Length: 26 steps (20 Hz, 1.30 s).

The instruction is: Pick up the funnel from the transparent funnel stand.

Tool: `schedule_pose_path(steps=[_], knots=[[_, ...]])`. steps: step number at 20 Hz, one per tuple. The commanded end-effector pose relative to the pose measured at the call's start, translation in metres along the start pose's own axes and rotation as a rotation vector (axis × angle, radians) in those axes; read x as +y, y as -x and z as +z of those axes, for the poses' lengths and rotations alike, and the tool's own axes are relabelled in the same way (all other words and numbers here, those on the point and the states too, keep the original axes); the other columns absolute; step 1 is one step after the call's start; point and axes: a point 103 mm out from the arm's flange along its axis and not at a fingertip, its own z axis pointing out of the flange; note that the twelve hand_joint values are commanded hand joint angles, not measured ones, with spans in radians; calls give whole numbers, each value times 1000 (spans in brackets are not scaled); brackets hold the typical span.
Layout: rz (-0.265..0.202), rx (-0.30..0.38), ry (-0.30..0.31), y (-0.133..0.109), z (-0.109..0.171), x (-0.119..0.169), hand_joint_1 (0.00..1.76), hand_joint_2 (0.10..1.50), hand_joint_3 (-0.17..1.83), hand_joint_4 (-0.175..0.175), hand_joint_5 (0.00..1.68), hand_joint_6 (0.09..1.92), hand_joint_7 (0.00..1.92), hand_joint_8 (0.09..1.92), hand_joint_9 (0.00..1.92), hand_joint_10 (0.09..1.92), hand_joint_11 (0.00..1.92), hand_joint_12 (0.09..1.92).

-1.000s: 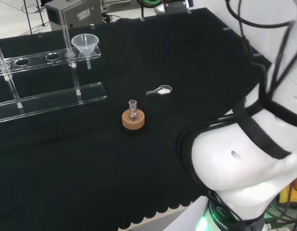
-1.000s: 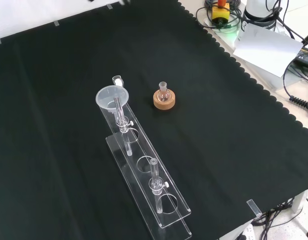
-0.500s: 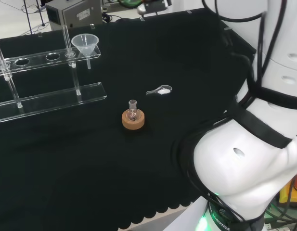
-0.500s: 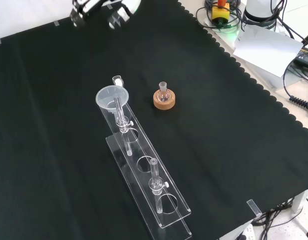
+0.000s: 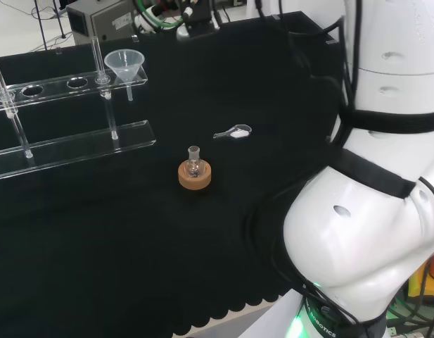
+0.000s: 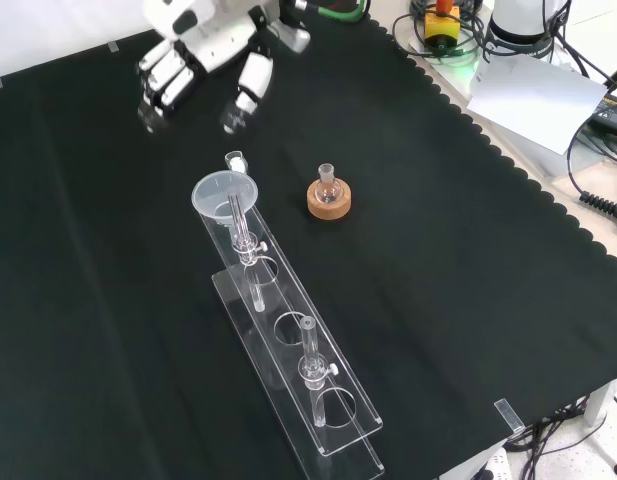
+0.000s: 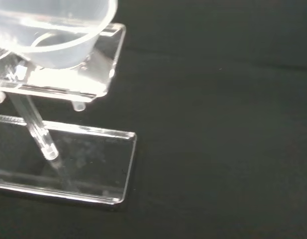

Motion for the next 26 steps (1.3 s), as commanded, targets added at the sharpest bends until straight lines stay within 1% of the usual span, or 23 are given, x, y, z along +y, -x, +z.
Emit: schedule_pose_path(steps=[1, 9, 13, 16, 20, 22, 24, 26], knots=[[-55, -32, -49, -29, 10, 11, 382, 1059, 223, -45, 250, 87, 69, 643, 228, 714, 0, 1422], [-75, -40, -107, -43, 17, 15, 430, 999, 223, -53, 236, 87, 48, 670, 225, 729, 1, 1438], [-85, -47, -172, -49, 20, 18, 462, 929, 216, -51, 220, 87, 27, 690, 215, 750, 30, 1479], [-91, -57, -204, -52, 23, 20, 498, 856, 211, -59, 165, 87, 3, 644, 191, 778, 91, 1509], [-90, -88, -223, -58, 25, 23, 548, 805, 215, -74, 136, 87, 0, 611, 184, 808, 138, 1515], [-92, -93, -225, -60, 26, 25, 570, 794, 216, -79, 132, 87, 0, 611, 185, 813, 148, 1516], [-92, -83, -237, -61, 28, 27, 601, 791, 220, -83, 130, 87, 0, 611, 186, 817, 157, 1516], [-92, -92, -243, -63, 30, 29, 633, 792, 226, -85, 127, 87, 0, 609, 187, 821, 166, 1515]])
